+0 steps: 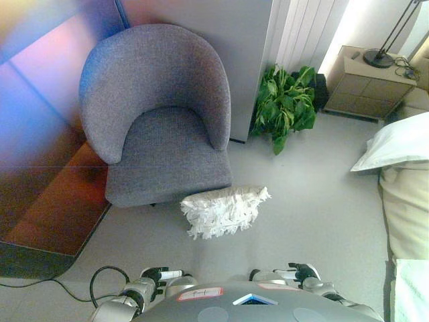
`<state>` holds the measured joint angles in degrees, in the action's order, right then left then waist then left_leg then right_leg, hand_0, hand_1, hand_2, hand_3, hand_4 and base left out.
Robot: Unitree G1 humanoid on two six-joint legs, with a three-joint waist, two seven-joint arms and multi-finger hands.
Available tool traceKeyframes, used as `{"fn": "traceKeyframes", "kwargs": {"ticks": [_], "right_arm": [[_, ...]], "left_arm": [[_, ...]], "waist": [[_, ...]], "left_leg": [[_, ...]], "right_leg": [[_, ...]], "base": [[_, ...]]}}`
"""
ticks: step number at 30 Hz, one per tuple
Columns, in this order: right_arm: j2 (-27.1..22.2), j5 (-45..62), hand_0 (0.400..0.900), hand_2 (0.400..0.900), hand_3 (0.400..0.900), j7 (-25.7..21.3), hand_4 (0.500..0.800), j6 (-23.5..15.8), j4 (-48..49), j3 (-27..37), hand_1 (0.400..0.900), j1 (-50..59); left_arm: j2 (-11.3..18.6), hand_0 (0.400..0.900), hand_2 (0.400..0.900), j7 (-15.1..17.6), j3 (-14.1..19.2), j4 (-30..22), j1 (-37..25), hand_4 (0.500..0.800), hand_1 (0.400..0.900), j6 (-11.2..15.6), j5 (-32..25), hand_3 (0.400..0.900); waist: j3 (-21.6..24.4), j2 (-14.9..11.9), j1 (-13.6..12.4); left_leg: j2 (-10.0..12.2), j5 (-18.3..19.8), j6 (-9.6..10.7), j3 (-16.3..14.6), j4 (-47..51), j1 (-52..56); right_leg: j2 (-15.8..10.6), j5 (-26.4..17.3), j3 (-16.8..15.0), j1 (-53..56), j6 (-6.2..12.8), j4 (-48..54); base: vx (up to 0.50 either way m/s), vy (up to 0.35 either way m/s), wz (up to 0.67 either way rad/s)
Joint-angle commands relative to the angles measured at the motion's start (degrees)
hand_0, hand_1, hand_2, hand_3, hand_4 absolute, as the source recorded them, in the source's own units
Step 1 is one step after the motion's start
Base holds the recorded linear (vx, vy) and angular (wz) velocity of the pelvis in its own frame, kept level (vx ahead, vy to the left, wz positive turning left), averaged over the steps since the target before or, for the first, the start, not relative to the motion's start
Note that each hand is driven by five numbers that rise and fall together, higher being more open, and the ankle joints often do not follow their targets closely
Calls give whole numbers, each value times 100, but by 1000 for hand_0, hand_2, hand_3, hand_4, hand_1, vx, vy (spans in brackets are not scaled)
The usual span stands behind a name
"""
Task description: Pick up the pillow and put it on the sofa.
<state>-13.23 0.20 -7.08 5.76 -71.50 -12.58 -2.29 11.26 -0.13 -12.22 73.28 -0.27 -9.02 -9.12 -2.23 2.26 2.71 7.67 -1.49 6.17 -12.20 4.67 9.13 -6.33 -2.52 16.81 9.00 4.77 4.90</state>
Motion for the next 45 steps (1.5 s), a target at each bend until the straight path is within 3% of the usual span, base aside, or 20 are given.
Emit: {"fn": "traceKeyframes", "kwargs": {"ticks": [1, 12, 25, 33, 36, 38, 41, 45], "right_arm": [[155, 2, 900, 900, 900, 46, 800, 13, -562, -66, 900, 473], [176, -28, 900, 900, 900, 101, 800, -6, -548, -83, 900, 456], [192, -68, 900, 900, 900, 73, 800, 50, -486, -156, 900, 469], [127, 204, 900, 900, 900, 26, 800, 105, -410, -131, 900, 461], [62, 295, 900, 900, 900, 62, 800, 203, -368, -80, 900, 464], [26, 224, 900, 900, 900, 122, 800, 233, -352, -84, 900, 489], [-65, 201, 900, 900, 900, 198, 800, 354, -358, -100, 900, 464], [-170, 158, 900, 900, 900, 237, 800, 238, -444, 40, 900, 373]], "left_arm": [[54, 900, 900, 74, -88, 294, -445, 800, 900, 15, 162, 900], [40, 900, 900, -13, -124, 296, -430, 800, 900, 23, 174, 900], [98, 900, 900, -9, -105, 342, -439, 800, 900, -194, 350, 900], [152, 900, 900, 101, -41, 285, -548, 800, 900, -132, 158, 900], [133, 900, 900, 148, -36, 208, -631, 800, 900, -33, 82, 900], [124, 900, 900, 176, -12, 156, -678, 800, 900, 19, -140, 900], [120, 900, 900, 210, 72, 83, -694, 800, 900, -11, -356, 900], [139, 900, 900, 203, 161, 159, -532, 800, 900, -65, -220, 900]], "waist": [[-142, -185, -2], [-140, -198, -4], [-162, -223, 10], [-300, -262, 105], [-424, -363, 123], [-491, -442, 137], [-697, -417, 55], [-868, -198, -76]], "left_leg": [[-465, 366, -341, -355, 33, 121], [-456, 371, -338, -353, 33, 120], [-411, 358, -339, -384, 33, 130], [-220, 202, -223, -379, -58, 73], [-27, 288, -163, -438, -800, -257], [28, 430, -255, -454, -1358, -477], [61, 133, -261, -303, -1772, -943], [275, -796, 47, -666, -807, -1354]], "right_leg": [[121, 448, -170, 84, 187, -197], [131, 450, -173, 86, 188, -188], [186, 500, -187, 48, 157, -261], [387, 595, -466, -91, 14, -376], [336, 633, -524, -199, -99, -544], [251, 632, -536, -326, -156, -683], [292, 692, -715, -327, -200, -888], [393, 870, -636, 161, -157, -743]], "base": [[0, 0, 0], [0, 0, 0], [3, -18, -2], [-5, -122, -12], [-1, -150, -24], [5, -128, -40], [83, -67, -30], [276, 82, -10]]}}
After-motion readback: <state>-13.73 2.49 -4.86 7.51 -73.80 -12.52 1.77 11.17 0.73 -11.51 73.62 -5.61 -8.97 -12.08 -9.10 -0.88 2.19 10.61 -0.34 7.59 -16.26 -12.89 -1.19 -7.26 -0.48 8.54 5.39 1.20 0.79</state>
